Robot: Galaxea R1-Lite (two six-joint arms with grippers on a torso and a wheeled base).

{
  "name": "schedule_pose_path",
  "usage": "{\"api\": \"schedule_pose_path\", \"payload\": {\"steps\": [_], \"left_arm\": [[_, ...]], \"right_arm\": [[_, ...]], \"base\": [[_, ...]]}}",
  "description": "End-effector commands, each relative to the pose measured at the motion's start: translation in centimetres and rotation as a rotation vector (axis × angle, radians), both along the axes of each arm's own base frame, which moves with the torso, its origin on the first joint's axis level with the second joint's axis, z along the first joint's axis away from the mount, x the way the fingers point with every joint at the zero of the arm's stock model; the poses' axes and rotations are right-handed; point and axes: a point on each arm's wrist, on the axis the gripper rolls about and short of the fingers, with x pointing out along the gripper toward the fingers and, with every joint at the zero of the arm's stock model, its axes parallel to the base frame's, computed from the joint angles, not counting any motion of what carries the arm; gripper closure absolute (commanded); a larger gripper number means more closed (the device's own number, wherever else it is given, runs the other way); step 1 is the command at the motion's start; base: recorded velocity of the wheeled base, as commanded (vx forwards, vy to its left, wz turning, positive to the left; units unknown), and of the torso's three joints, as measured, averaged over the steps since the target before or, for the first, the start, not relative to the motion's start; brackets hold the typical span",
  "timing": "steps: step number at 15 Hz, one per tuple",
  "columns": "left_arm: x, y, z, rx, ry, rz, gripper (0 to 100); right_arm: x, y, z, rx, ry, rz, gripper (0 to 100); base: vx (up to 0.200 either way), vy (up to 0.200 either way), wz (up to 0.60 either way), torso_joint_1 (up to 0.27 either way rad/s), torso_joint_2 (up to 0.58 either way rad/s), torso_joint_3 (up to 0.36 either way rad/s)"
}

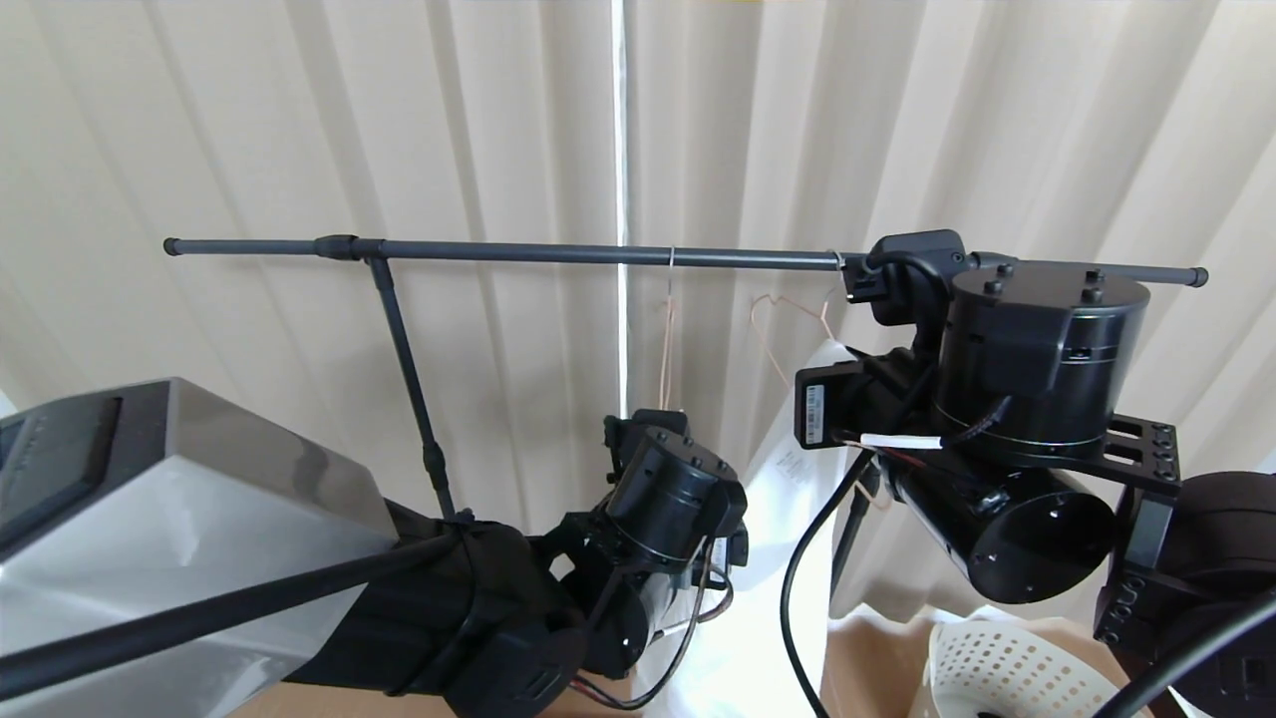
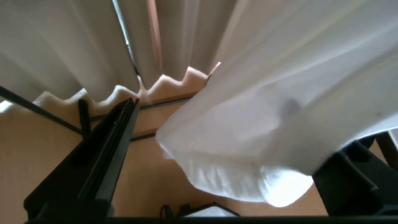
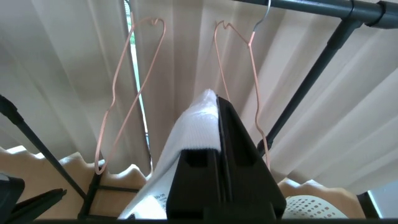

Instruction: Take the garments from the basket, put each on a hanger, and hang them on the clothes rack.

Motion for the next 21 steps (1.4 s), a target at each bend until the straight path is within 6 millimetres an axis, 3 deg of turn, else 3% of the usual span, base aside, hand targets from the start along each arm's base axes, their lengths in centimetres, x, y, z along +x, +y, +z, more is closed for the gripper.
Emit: {"api": "schedule_pose_path", "payload": {"steps": [1,11,12,15,21], "left_arm": [[-0.2,0.7,-0.4,0.02,0.01,0.012,0],[-0.6,2.7,-1.1,0.054,0.019,0.062,0],[-0.7,2.8,-1.2,0.054,0.018,0.06,100],[-1.2,3.2,-0.8,0.05,0.013,0.055,100],[-2.4,5.1,4.0,0.061,-0.106,0.001,100]], "right_arm": [[-0.2,-0.2,0.4,0.009,-0.009,0.0,100],[-0.1,-0.2,0.2,0.003,-0.004,-0.001,100],[-0.1,-0.3,0.2,0.002,-0.004,-0.004,100],[0.5,-1.1,0.3,-0.014,-0.004,-0.034,100],[-1.3,-4.5,0.4,-0.165,0.008,0.005,100]], "base": [[0.0,0.0,0.0,0.0,0.0,0.0],[0.0,0.0,0.0,0.0,0.0,0.0],[0.0,0.0,0.0,0.0,0.0,0.0],[0.0,0.0,0.0,0.0,0.0,0.0],[0.0,0.0,0.0,0.0,0.0,0.0]]}}
